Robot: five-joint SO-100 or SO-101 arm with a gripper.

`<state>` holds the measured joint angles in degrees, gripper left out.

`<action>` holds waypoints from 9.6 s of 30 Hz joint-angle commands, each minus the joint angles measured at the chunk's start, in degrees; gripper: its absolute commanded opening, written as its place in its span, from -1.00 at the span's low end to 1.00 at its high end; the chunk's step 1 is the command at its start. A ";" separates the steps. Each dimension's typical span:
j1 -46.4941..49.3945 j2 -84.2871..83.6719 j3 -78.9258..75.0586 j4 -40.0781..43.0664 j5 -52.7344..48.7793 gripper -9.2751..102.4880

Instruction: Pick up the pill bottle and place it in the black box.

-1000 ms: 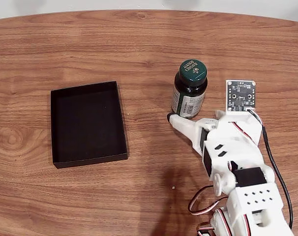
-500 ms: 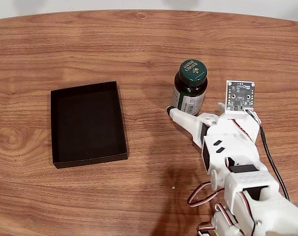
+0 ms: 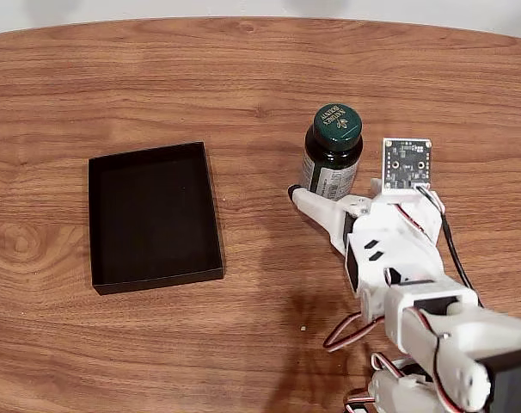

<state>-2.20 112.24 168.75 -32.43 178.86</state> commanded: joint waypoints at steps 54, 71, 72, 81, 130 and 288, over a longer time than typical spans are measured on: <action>-12.48 3.25 -4.75 -10.02 -4.48 -0.58; -18.46 23.20 3.08 -5.89 -2.99 -0.58; -19.16 23.38 2.72 -5.89 -2.81 -0.59; -27.16 22.85 1.05 -4.83 0.35 -0.61; -37.00 -43.95 -38.67 -31.38 2.11 -0.67; -5.54 78.93 4.83 118.56 -7.56 -0.83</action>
<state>-7.91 191.07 174.46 76.90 173.50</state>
